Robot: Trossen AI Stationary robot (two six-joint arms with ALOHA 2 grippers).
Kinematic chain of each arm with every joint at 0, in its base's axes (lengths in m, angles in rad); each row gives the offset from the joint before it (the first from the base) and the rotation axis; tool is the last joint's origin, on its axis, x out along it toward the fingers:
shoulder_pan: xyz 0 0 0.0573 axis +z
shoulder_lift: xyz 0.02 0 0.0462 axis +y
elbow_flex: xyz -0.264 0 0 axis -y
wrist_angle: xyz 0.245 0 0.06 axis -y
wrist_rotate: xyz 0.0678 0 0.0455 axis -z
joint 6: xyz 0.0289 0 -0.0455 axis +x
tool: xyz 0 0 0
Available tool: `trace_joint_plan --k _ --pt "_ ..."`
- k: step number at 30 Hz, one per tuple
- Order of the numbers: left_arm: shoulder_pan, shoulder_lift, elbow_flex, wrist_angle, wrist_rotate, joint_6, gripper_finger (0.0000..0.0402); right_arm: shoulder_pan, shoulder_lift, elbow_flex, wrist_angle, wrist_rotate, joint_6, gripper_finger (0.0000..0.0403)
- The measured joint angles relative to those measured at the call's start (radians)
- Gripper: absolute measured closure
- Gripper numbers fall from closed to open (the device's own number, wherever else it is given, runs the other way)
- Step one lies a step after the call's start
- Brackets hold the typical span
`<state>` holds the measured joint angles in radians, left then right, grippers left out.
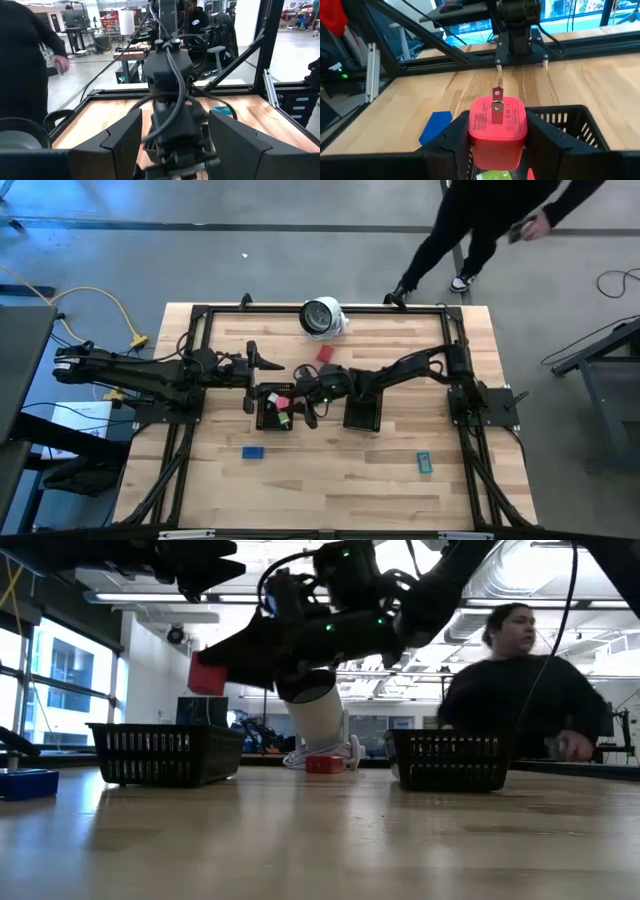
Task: Pick & Place Office items
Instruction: Put the pink charger adapter into the left black bin
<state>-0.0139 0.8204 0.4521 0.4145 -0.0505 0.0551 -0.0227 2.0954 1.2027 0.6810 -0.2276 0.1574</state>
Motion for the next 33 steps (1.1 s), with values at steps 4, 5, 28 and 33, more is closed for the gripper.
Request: trace_joint_plan --k 4,5,28,33 --pt "0.0 0.0 0.0 -0.002 0.0 -0.003 0.0182 0.0 0.009 0.014 -0.013 0.004 0.0 0.0262" --pt "0.0 0.0 0.0 -0.005 0.0 -0.003 0.0182 0.0 0.008 0.016 -0.015 0.015 0.0 0.0262" --pt "0.0 0.0 0.0 -0.003 0.0 -0.01 0.0182 0.003 0.008 0.014 -0.104 -0.007 0.0 0.0262" --pt "0.0 0.0 0.0 -0.005 0.001 -0.029 0.0182 0.003 0.008 0.014 -0.116 -0.011 -0.002 0.0262"
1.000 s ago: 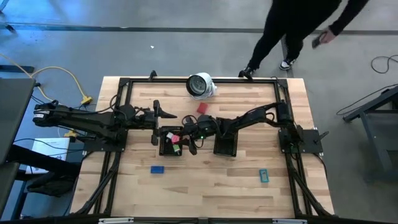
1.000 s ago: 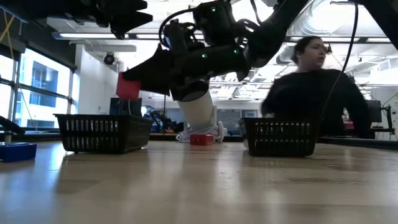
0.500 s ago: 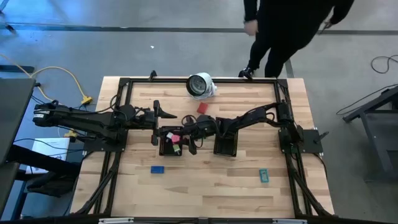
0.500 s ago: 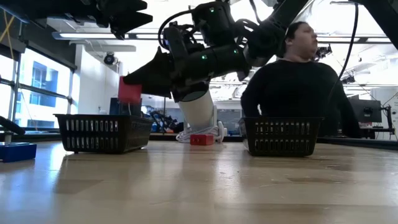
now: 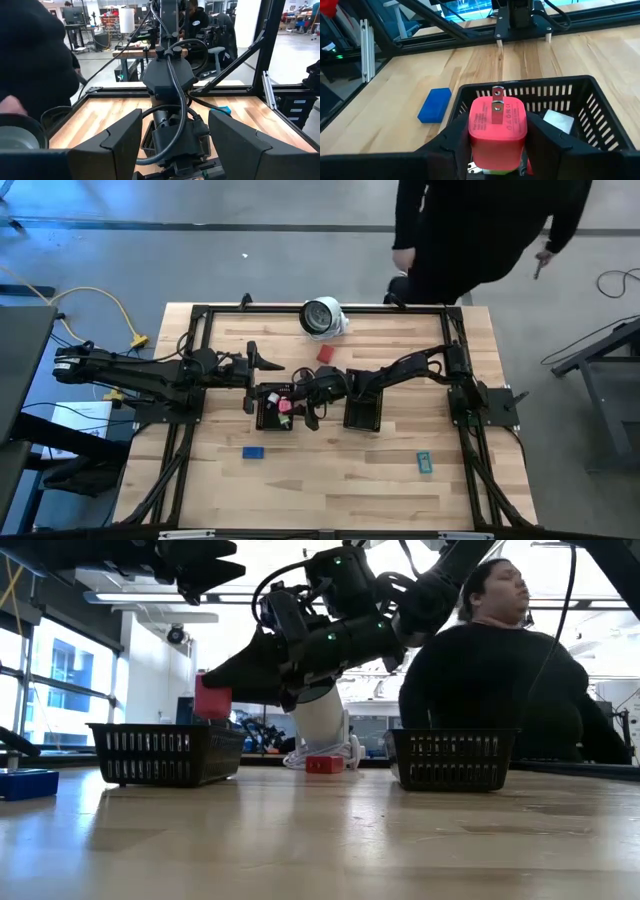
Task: Pick & Place Office items
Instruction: Put the pink charger adapter into the left black bin
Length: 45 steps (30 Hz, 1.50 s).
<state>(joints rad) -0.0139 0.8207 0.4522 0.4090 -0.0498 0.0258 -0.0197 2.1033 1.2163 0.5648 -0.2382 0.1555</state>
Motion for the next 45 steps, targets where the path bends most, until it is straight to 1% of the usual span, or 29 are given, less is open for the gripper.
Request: trace_joint_plan --k 2,6,8,11,14,16,19,21,23,25,31,38,45 --pt "0.0 0.0 0.0 -0.02 0.0 -0.004 0.0182 0.0 0.0 0.0 0.011 -0.001 -0.001 0.0262" --pt "0.0 0.0 0.0 -0.114 0.0 -0.04 0.0182 0.0 -0.002 0.0 0.068 -0.016 -0.004 0.0262" --pt "0.0 0.0 0.0 -0.155 -0.001 -0.055 0.0182 -0.003 -0.003 0.0 0.066 -0.023 -0.007 0.0262" --pt "-0.004 0.0 0.0 -0.174 -0.006 -0.075 0.0182 -0.011 -0.011 0.0 0.035 -0.019 -0.02 0.0262" --pt "-0.009 0.0 0.0 -0.196 -0.02 -0.076 0.0182 -0.014 -0.021 0.0 -0.008 0.002 -0.032 0.0262" --pt "-0.01 0.0 0.0 -0.217 -0.049 -0.076 0.0182 -0.014 -0.05 -0.003 -0.062 0.016 -0.059 0.0262" --pt "-0.009 0.0 0.0 -0.257 -0.067 -0.084 0.0182 0.001 -0.111 -0.001 -0.154 0.104 -0.118 0.0262" --pt "-0.009 0.0 0.0 -0.255 -0.068 -0.091 0.0182 0.007 -0.145 -0.001 -0.206 0.139 -0.149 0.0262" --pt "-0.01 0.0 0.0 -0.251 -0.066 -0.094 0.0182 0.014 -0.154 0.001 -0.193 0.143 -0.166 0.0262" --pt "-0.01 0.0 0.0 -0.253 -0.059 -0.095 0.0182 0.015 -0.167 0.0 -0.225 0.144 -0.17 0.0262" --pt "-0.021 0.011 0.0 -0.25 -0.027 -0.131 0.0182 0.013 -0.172 -0.002 -0.234 0.185 -0.186 0.0262" --pt "-0.062 0.073 0.0 -0.239 -0.032 -0.132 0.0182 0.013 -0.205 -0.002 -0.249 0.187 -0.213 0.0262" --pt "-0.059 0.151 0.0 -0.148 -0.039 -0.116 0.0182 0.013 -0.241 -0.002 -0.275 0.183 -0.22 0.0262"
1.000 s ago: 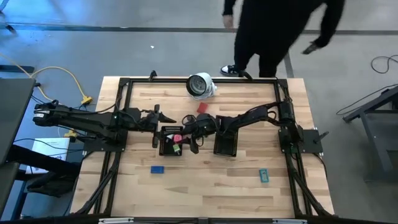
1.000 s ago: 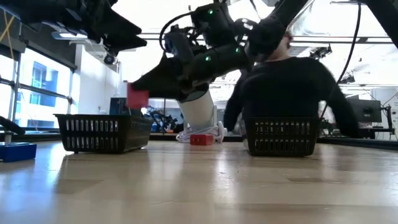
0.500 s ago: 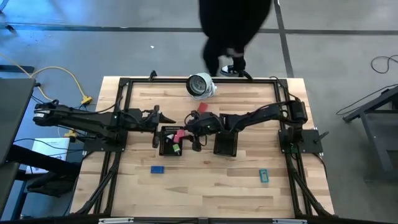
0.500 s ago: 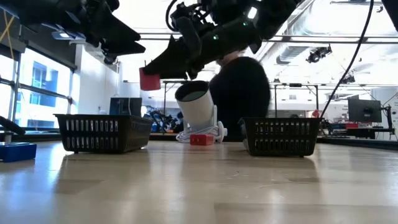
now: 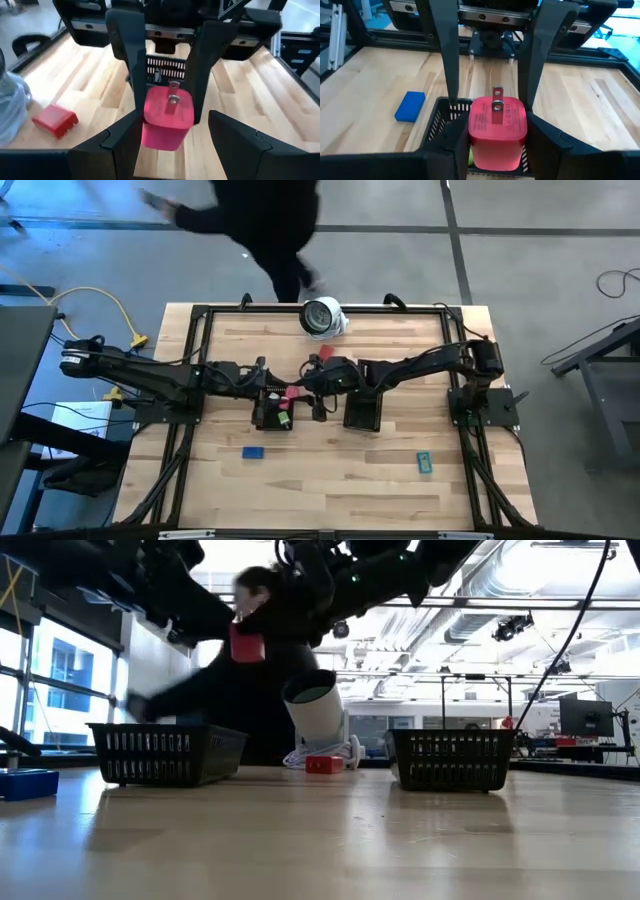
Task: Pick & Place Office items
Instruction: Put the pink charger adapter into the left black bin
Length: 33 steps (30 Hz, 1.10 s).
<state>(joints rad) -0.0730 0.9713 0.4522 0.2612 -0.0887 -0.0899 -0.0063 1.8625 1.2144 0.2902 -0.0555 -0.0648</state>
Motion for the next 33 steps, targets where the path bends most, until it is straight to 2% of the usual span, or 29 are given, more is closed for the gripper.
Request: trace_joint_plan --k 8,17,33 --pt "0.006 0.058 0.0 0.041 -0.021 0.011 0.0182 0.008 0.002 -0.002 -0.012 0.009 -0.007 0.0262" --pt "0.007 0.057 0.0 0.041 -0.025 0.011 0.0182 0.007 0.002 -0.002 -0.006 0.006 -0.01 0.0262" --pt "0.006 0.058 0.001 0.013 -0.105 0.042 0.0182 0.006 -0.006 0.0 0.043 -0.02 -0.025 0.0263"
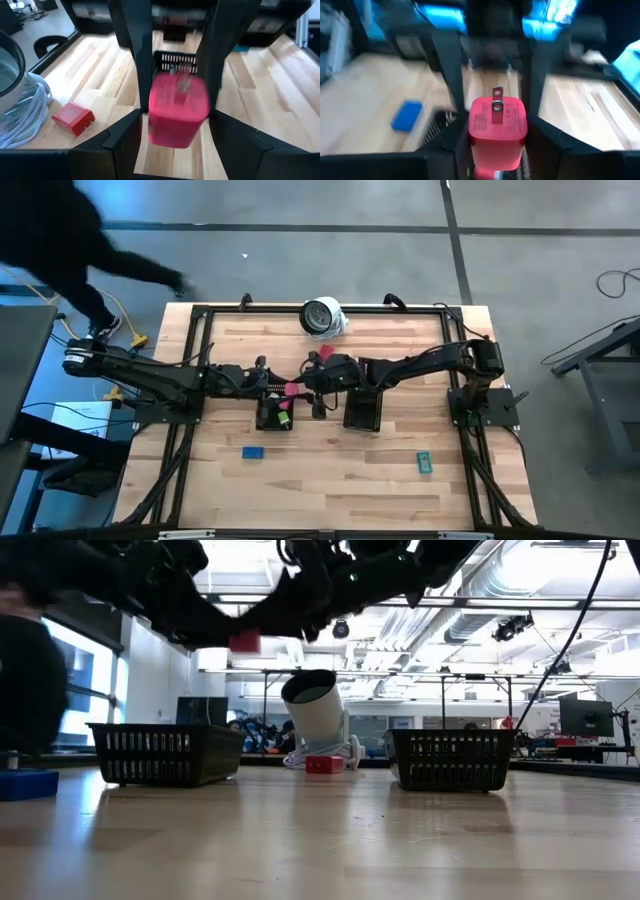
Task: Pick & Place Office items
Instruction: Put the pink charger adapter into the left black bin
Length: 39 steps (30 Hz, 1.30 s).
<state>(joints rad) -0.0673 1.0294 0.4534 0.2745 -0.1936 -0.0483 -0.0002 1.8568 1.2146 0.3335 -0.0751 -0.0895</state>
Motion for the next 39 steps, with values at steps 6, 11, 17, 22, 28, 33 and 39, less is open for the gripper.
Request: trace_joint_plan --k 6,11,17,22,28,33,39 --pt "0.001 0.002 -0.002 -0.004 -0.013 0.016 0.0182 0.003 -0.007 0.006 0.019 -0.016 0.008 0.0263" --pt "0.0 0.003 -0.002 0.013 -0.012 0.032 0.0182 0.003 -0.007 0.006 0.015 -0.02 0.011 0.0263" --pt "-0.002 0.003 -0.003 0.038 0.001 0.043 0.0182 0.004 -0.007 0.006 0.009 -0.024 0.014 0.0263" --pt "-0.002 0.003 -0.003 0.046 0.004 0.043 0.0182 0.004 -0.006 0.005 -0.001 -0.023 0.015 0.0263" --pt "-0.002 0.002 -0.003 0.063 0.005 0.043 0.0182 0.004 -0.005 0.004 -0.013 -0.022 0.015 0.0263" --pt "-0.016 0.002 -0.003 0.079 0.005 0.06 0.0182 0.005 -0.005 0.004 -0.014 -0.03 0.019 0.0263" --pt "-0.016 0.002 -0.003 0.085 0.005 0.077 0.0183 0.005 -0.005 0.003 -0.014 -0.035 0.019 0.0263"
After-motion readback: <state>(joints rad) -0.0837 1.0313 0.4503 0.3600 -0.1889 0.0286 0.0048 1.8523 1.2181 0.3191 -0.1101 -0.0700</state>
